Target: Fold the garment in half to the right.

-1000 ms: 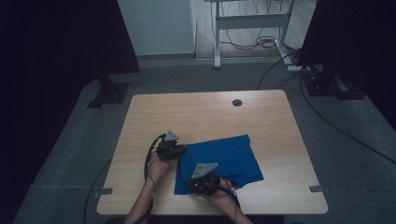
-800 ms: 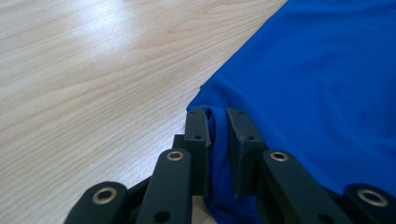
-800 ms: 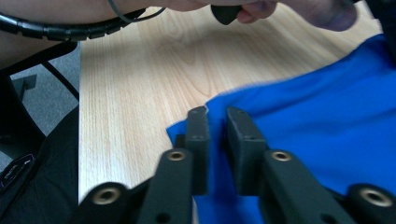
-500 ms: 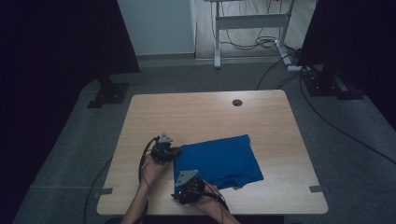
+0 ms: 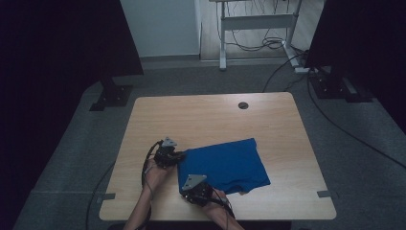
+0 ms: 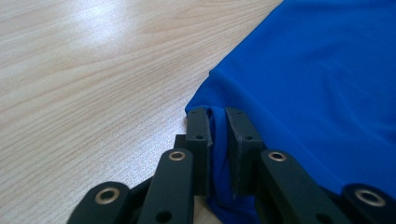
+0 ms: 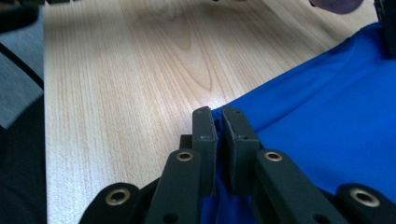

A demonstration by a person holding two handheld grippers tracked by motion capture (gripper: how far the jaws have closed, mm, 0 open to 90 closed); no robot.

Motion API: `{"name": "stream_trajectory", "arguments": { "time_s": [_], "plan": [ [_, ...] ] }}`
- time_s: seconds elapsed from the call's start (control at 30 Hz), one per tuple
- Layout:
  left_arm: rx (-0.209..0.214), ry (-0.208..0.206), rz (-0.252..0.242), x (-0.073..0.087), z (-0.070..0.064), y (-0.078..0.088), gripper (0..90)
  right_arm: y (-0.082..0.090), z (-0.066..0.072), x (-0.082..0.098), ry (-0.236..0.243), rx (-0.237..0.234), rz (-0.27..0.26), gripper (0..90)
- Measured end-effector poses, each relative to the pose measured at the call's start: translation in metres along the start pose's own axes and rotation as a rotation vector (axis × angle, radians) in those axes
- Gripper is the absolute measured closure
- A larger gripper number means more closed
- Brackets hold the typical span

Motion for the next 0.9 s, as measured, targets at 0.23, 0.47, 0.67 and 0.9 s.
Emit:
{"name": "stream_trajectory", "arguments": {
  "time_s": [0.23,0.47,0.67,0.9],
  "plan": [
    [0.012,-0.026,-0.03,-0.01,-0.009,0.004,83.5,0.018,-0.004,-0.006,-0.006,-0.015,-0.055,84.0],
    [0.026,-0.063,-0.062,-0.027,-0.026,0.006,84.0,0.043,-0.017,0.0,-0.028,-0.026,-0.103,84.0],
    [0.037,-0.085,-0.072,-0.035,-0.039,0.001,84.0,0.058,-0.024,0.005,-0.03,-0.012,-0.111,84.0],
    [0.048,-0.111,-0.085,-0.048,-0.056,-0.008,83.8,0.079,-0.036,0.015,-0.036,0.01,-0.11,83.9]
  ]
}}
Point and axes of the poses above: each handheld gripper's, and its own axes: y roughly backward along the jaws, x roughly out of its underside, z roughly to its left, the point moved 9 cm from there along -y, roughly forward along the jaws, and after that the axes turned 11 degrees about y, right-handed, at the moved point
